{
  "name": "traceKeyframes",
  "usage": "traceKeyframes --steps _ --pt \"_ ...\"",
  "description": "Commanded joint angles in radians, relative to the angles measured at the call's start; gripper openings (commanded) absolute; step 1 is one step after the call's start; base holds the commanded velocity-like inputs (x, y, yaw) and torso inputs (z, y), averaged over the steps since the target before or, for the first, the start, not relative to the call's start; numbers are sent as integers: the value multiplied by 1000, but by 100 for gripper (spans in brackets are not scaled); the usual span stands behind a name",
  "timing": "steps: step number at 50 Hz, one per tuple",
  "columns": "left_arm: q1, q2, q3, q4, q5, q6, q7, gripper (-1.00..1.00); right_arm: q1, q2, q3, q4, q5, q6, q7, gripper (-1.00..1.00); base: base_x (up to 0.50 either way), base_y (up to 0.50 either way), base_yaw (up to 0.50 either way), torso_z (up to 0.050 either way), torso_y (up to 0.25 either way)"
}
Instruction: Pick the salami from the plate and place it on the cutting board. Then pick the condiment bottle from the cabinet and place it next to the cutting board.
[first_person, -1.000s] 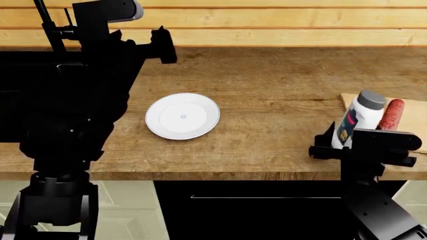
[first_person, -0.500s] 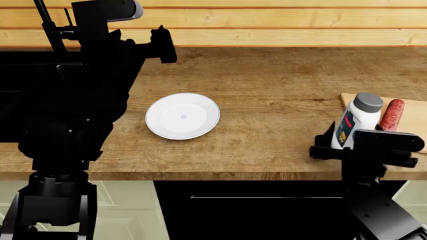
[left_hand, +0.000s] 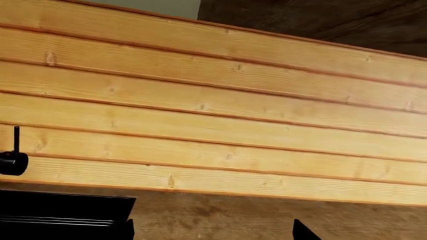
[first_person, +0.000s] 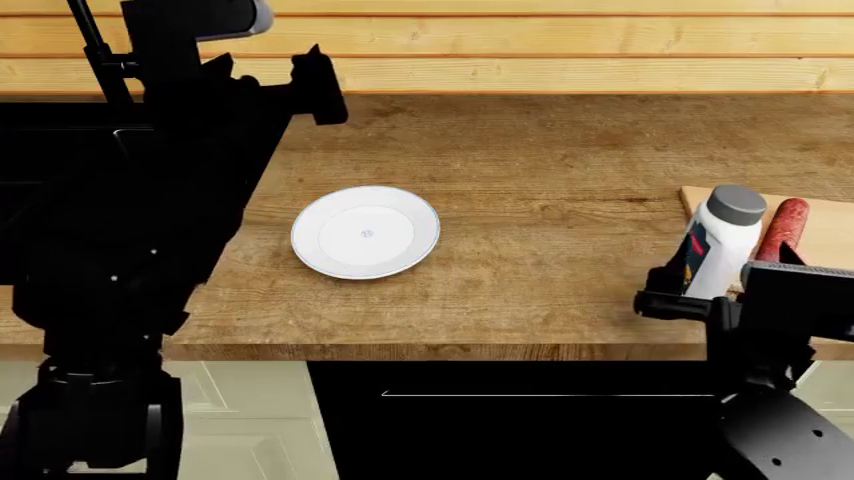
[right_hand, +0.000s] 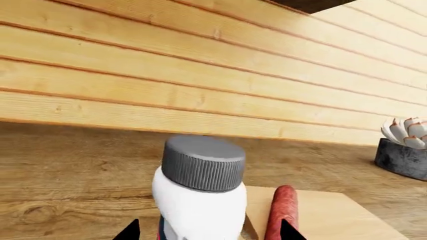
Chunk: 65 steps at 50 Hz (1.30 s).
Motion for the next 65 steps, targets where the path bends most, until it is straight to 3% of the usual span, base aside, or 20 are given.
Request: traceKeyframes --steps 1,32,41,50,60,65 --pt "44 -27 -37 143 -58 -63 -42 100 -70 68 33 -125 27 -30 42 100 0 0 0 0 0" --pt "242 -102 -118 583 -221 -185 -146 100 -296 246 156 -463 51 -230 166 100 0 0 0 0 0" --pt "407 -97 -234 681 -296 -105 -126 100 -281 283 181 -604 88 -238 185 100 0 0 0 0 0" --pt "585 -80 -292 772 -238 53 -85 100 -250 313 197 -720 106 -207 219 100 0 0 0 0 0" --pt "648 -88 -307 819 -132 141 -94 100 -201 303 207 -795 126 -187 242 100 0 0 0 0 0" --pt "652 -111 -335 878 -201 104 -112 100 -171 303 191 -836 125 -129 262 100 0 0 0 0 0"
